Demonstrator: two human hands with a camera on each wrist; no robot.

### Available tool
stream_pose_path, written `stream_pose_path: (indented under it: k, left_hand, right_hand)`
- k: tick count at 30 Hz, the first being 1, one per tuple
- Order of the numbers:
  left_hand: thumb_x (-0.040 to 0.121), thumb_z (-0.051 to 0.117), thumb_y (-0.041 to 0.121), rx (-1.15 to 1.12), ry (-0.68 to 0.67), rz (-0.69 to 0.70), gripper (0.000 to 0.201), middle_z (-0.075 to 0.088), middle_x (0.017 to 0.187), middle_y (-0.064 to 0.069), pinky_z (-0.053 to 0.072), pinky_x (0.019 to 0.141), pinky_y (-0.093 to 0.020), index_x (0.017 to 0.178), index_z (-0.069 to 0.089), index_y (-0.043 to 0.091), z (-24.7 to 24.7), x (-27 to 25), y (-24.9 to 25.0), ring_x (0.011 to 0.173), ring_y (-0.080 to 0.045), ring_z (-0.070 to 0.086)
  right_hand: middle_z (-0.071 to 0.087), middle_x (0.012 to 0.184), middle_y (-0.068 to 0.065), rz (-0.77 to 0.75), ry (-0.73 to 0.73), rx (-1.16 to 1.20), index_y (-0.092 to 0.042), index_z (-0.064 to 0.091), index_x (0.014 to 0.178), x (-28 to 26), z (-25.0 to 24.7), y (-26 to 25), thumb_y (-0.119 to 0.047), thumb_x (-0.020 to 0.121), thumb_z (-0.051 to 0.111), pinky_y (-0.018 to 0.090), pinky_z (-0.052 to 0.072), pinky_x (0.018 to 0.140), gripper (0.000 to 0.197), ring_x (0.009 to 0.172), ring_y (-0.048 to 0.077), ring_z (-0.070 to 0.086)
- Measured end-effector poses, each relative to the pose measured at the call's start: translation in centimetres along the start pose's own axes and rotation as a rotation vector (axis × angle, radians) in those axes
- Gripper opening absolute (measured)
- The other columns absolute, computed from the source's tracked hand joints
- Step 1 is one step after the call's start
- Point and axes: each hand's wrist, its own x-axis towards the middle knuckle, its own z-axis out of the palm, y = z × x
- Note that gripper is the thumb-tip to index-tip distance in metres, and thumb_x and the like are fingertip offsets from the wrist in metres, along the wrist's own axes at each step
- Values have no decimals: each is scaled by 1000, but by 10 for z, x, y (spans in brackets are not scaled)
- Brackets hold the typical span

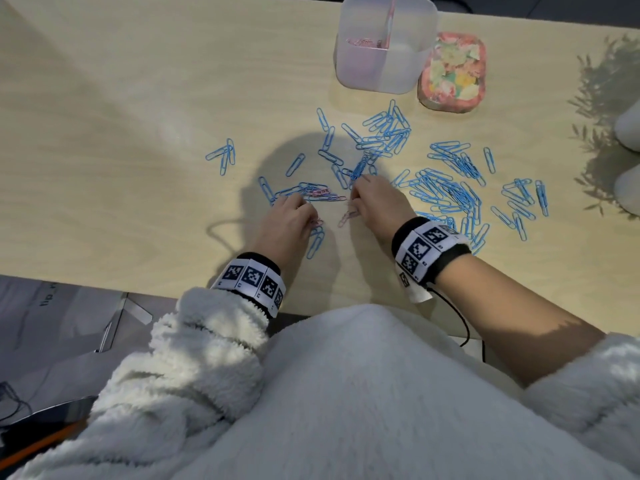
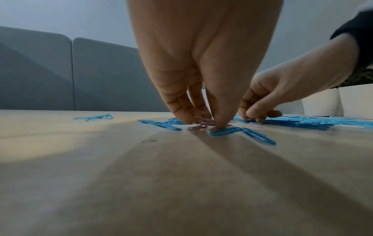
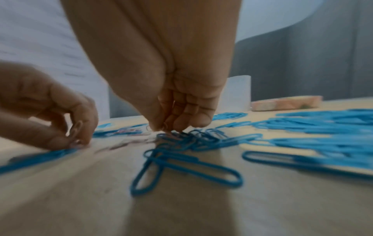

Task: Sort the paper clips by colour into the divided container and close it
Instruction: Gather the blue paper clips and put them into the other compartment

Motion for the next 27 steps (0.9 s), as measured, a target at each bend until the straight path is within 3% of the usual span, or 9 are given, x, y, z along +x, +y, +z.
stream_pose_path:
  k: [5,8,10,13,16,18,21,23,27]
  left_hand:
    - [85,59,12,9,4,24,9,63,97,-14,44,83,-43,90,62,5,-2,6,0,94,-33,54]
    - [86,57,10,-56,8,-4,9,63,94,-14,42,78,-39,91,61,5,-5,9,0,90,-31,56]
    - [86,55,9,-217,44,-115,10,61,92,-6,42,78,-32,94,61,6,-10,11,-2,87,-22,56]
    - [88,52,2,-649,57,-326,20,58,82,4,47,73,-13,104,61,7,-20,18,-5,72,2,58]
    - [90,44,-2,-1096,28,-571,21,51,70,-1,49,62,-16,96,61,8,-32,24,-7,59,-8,52]
    - [89,33,-1,-1418,-40,-759,27,42,65,-2,49,51,-19,82,57,9,-40,25,-7,46,-9,44]
    - [86,29,13,-1558,-150,-886,27,38,59,1,36,41,-16,65,46,13,-48,26,-5,45,-10,35]
    - [90,36,25,-1389,-157,-860,33,35,52,4,27,40,-16,58,41,18,-46,27,-4,45,-11,29]
    - [84,62,30,-522,-52,-527,28,47,51,9,34,55,-24,63,51,14,-31,20,-4,52,-10,45]
  right_hand:
    - [57,88,10,129,176,457,-4,59,87,-5,-16,16,-6,89,49,28,38,73,10,82,20,50]
    - [59,76,9,220,198,747,-7,56,86,-9,-22,19,-2,89,51,23,46,62,8,63,13,56]
    - [58,69,6,267,169,863,-4,57,92,-12,-24,19,1,90,49,14,48,51,11,51,1,56]
    - [52,67,6,372,98,1161,-6,59,86,-15,-25,13,7,90,37,18,50,48,26,50,7,58]
    - [49,68,7,519,-14,1325,-8,55,71,-13,-28,5,-1,87,37,24,42,48,25,52,16,53]
    - [47,63,3,437,-60,1133,-7,57,73,-13,-28,3,-10,87,50,20,34,46,16,46,9,47]
    - [41,61,-8,8,-101,455,-10,69,95,-13,-21,5,-13,82,65,20,33,55,15,53,3,43]
    - [39,70,-7,-110,-157,128,-19,68,106,-14,-17,4,-14,84,61,26,32,65,24,73,14,49]
    - [53,92,7,-211,-137,-93,-22,69,106,-17,-12,1,-22,89,55,33,36,70,22,99,28,56]
